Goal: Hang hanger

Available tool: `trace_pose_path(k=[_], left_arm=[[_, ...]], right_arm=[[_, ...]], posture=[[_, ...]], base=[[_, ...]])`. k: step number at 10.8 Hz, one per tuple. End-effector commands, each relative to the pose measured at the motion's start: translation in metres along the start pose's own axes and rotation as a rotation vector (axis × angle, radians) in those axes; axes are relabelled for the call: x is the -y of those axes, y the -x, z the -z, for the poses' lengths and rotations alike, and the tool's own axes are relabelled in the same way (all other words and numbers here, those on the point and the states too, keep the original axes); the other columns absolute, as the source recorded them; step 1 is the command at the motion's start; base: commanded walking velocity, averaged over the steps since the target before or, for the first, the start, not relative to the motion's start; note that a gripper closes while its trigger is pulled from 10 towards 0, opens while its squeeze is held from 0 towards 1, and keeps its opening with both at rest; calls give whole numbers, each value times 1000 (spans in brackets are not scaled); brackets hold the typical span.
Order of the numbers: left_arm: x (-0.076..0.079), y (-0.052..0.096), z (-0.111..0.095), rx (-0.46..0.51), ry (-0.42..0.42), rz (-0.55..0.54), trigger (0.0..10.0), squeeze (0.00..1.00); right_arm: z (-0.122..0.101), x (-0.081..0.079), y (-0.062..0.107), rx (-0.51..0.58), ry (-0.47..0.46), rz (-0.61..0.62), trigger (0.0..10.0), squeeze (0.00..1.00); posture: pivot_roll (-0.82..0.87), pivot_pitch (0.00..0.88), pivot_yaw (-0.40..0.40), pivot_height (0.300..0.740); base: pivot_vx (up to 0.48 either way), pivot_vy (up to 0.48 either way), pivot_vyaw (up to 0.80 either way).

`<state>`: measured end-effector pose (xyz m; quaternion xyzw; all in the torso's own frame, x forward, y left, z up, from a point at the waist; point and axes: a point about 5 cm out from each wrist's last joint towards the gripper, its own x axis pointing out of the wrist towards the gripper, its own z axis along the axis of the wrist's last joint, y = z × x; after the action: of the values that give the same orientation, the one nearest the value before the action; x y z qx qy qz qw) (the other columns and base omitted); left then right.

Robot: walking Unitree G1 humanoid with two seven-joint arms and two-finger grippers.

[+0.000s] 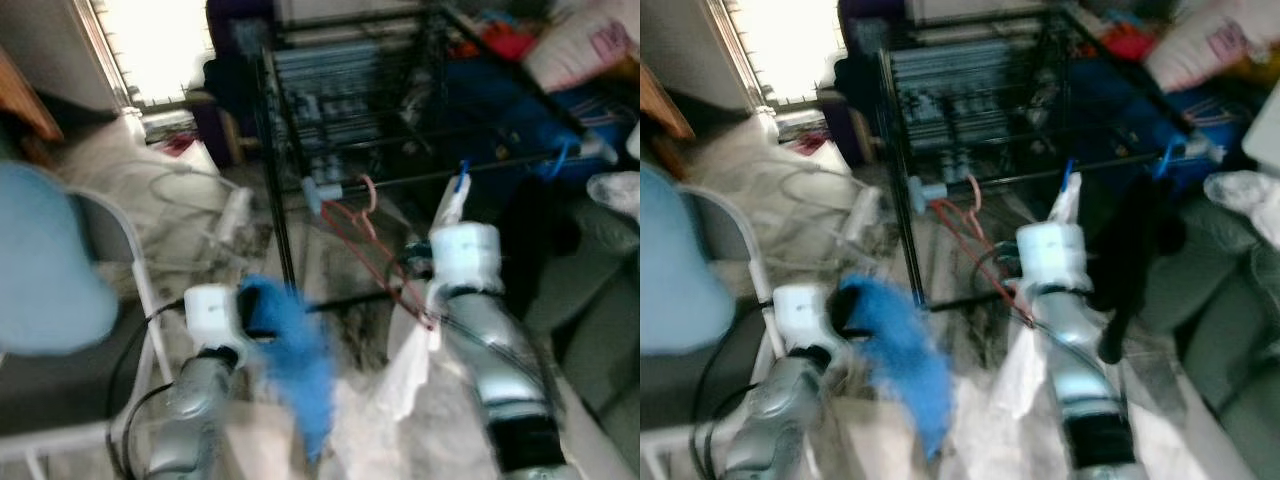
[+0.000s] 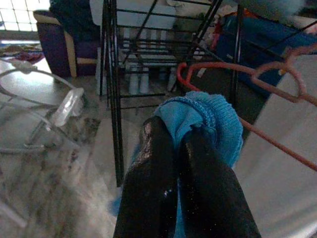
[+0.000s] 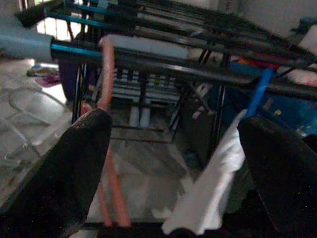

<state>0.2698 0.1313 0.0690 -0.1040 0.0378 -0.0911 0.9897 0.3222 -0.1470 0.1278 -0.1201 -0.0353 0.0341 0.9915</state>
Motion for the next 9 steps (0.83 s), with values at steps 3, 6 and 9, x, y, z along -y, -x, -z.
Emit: trace_pose_path(k=[3,6,9], left_arm=[[11,-4,-8,32,16,28,10000,0],[15,-1,1,-27,16,39,10000,0],[19,2,8,-70,19,66,10000,0]], right_arm=[[1,10,0,-5,5,24,10000,0],[10,5,3,-67,-13,-29,10000,0],[16,12,5,-117,20,-38,10000,0]], posture=[[-86,0,55,740],[-87,0,54,740],[-86,0,52,740]], base=[[84,279,0],[0,0,0],[0,0,0]])
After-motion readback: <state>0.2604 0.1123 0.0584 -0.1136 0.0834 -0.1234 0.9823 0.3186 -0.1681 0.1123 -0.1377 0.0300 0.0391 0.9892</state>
